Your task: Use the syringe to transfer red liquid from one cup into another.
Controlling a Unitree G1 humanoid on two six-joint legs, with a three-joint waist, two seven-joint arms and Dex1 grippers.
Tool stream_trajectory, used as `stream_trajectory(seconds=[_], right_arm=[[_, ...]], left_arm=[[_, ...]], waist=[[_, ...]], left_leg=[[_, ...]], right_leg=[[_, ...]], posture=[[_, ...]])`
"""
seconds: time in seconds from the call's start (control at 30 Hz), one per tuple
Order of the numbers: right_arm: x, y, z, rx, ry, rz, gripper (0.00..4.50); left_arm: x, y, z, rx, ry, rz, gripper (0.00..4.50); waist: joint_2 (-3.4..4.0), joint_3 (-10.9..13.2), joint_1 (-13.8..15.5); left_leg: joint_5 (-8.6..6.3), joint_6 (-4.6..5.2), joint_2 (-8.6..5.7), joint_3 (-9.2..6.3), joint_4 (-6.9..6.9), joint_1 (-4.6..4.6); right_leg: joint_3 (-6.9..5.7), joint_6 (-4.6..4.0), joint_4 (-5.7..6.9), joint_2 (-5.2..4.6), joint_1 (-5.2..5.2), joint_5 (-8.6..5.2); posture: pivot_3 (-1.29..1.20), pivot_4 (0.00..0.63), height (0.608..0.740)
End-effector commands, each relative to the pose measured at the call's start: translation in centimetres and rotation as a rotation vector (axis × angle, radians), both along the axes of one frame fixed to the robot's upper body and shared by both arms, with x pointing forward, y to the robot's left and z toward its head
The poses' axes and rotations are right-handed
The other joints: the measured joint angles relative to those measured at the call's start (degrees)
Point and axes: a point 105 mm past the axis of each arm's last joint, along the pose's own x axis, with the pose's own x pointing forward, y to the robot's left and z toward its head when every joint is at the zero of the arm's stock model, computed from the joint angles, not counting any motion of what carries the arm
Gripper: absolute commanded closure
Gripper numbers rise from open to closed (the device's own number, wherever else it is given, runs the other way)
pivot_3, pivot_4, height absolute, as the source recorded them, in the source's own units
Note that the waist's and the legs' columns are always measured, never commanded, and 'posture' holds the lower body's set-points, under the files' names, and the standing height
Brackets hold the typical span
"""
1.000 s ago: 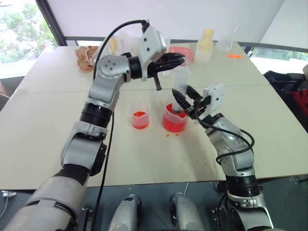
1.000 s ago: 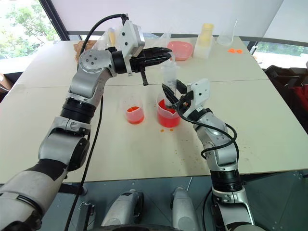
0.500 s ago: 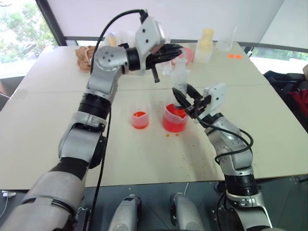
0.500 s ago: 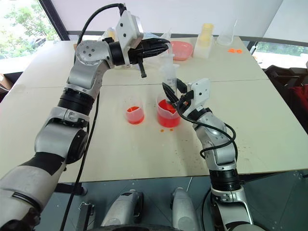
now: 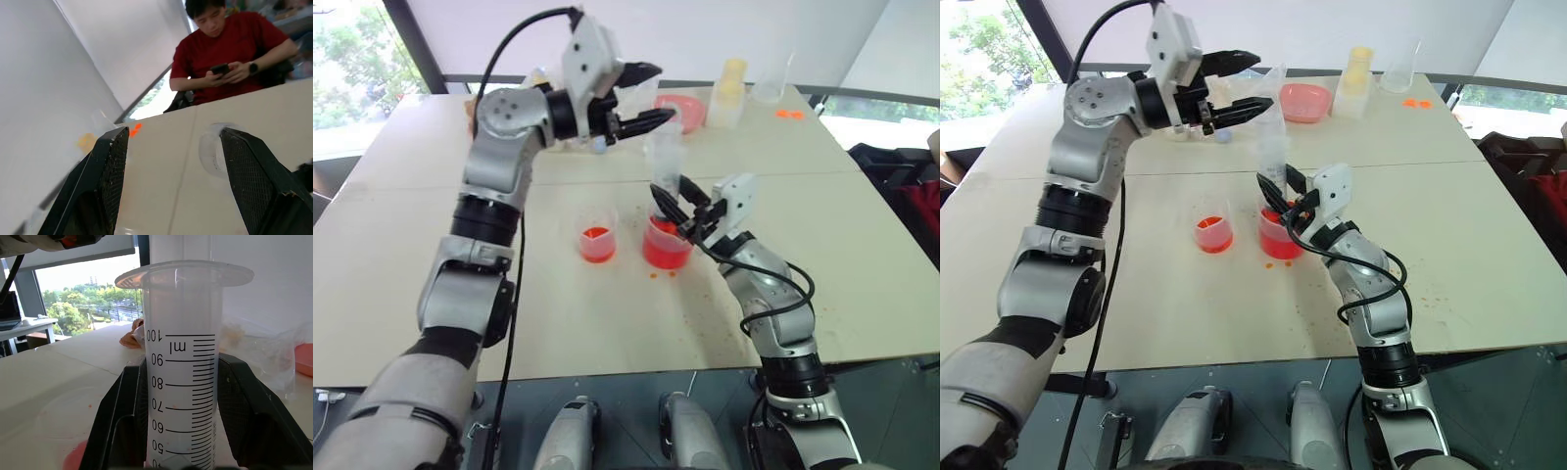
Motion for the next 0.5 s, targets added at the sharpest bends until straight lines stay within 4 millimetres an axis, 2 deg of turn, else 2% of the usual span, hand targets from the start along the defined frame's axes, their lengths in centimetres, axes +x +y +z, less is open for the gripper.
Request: stream_trajectory(seconds=[0.03,0.13,0.2,0.3,0.37,0.43,0.5], right_arm=[[0.0,-0.9,2.1,0.016,-0.087,-0.043,3.06],[0.3,-1.4,2.9,0.020,-0.117,-0.073,3.06],[0.3,-1.6,3.7,0.024,-0.144,-0.085,3.06],[0.3,-1.9,5.3,0.031,-0.182,-0.091,3.06],[0.0,-1.7,7.0,0.057,-0.220,-0.080,3.06],[-0.5,-0.8,9.0,0.093,-0.269,-0.038,3.06],[-1.5,1.4,10.3,0.103,-0.313,0.057,3.06]], left_arm=[[-2.4,2.6,0.1,-0.039,0.172,-0.095,1.49],[-5.0,5.2,-2.1,0.006,0.320,-0.160,1.49],[-5.8,6.9,-3.1,0.036,0.357,-0.116,1.49],[-5.5,8.6,-2.9,0.014,0.352,0.003,1.49],[-5.4,9.7,-3.0,0.010,0.338,0.077,1.49],[-5.4,10.8,-3.7,0.032,0.322,0.156,1.49],[-5.3,11.5,-4.2,0.038,0.301,0.232,1.49]], waist=[[0.01,0.0,-0.2],[0.02,0.0,-1.1],[0.03,0.0,-1.2],[0.01,0.0,-1.0],[0.01,0.0,-0.8],[0.03,0.0,-1.0],[0.03,0.0,-1.2]], left_leg=[[0.00,0.00,0.02,0.00,0.00,0.02],[0.00,0.00,0.08,-0.10,-0.02,0.04],[0.00,0.00,0.10,-0.15,-0.03,0.04],[0.03,-0.06,0.11,-0.20,-0.03,0.03],[0.04,-0.08,0.10,-0.20,-0.02,0.04],[0.04,-0.08,0.10,-0.18,-0.04,0.05],[0.05,-0.09,0.10,-0.17,-0.11,0.09]], right_leg=[[0.02,0.00,0.01,0.01,-0.01,0.00],[0.04,-0.01,0.02,0.04,-0.01,0.00],[0.05,-0.01,0.02,0.04,-0.01,-0.01],[0.06,-0.02,0.03,0.04,-0.03,0.00],[0.06,-0.03,0.03,0.02,-0.02,0.00],[0.10,-0.03,0.03,0.01,-0.02,0.00],[0.13,-0.03,0.03,0.01,-0.04,0.00]], posture=[[0.00,0.150,0.740],[0.00,0.150,0.740],[0.00,0.150,0.740],[0.00,0.150,0.740],[0.00,0.150,0.740],[0.00,0.150,0.740],[0.00,0.150,0.740]])
